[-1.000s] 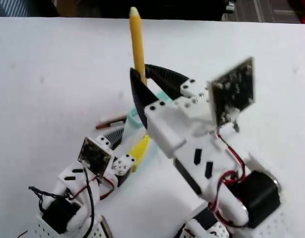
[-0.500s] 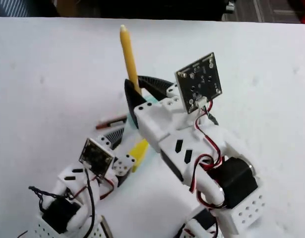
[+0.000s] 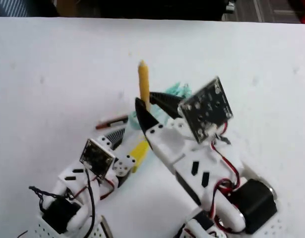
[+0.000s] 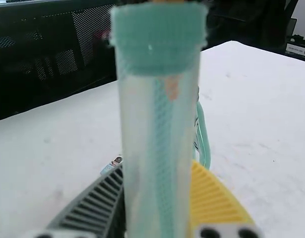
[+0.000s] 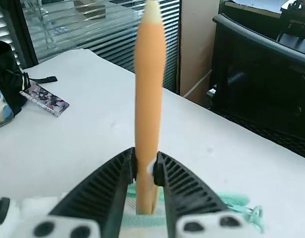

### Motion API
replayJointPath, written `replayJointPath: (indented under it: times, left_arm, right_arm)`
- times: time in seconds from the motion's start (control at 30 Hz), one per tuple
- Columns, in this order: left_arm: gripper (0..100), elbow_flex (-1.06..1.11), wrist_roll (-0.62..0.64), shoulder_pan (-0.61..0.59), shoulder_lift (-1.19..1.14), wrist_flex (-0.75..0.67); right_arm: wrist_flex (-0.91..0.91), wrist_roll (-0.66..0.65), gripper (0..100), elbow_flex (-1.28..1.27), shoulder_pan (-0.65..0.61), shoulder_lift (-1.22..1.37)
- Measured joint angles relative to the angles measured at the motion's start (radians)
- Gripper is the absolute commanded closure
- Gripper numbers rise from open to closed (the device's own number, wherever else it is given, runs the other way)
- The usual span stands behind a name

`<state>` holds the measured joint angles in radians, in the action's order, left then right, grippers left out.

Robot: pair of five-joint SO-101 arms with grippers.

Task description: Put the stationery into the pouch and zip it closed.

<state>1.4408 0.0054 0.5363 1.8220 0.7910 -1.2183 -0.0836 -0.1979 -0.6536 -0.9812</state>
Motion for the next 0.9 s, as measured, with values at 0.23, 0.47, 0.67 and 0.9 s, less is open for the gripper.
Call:
replayJointPath:
  times: [0.23, 0.47, 0.67, 0.9]
  left_arm:
    - [88, 0.000, 0.002, 0.000, 0.000, 0.000]
    - [88, 0.000, 0.002, -0.002, 0.000, 0.002]
    - [89, 0.000, 0.003, 0.000, 0.000, 0.002]
    - [98, 0.000, 0.005, 0.000, 0.000, 0.002]
  right_arm:
    - [-0.110, 0.000, 68.9, 0.000, 0.005, -0.015]
    - [-0.129, 0.000, 71.8, 0.000, 0.003, -0.015]
    - [-0.129, 0.000, 71.8, 0.002, 0.005, -0.015]
    - [-0.129, 0.000, 71.8, 0.002, 0.005, -0.015]
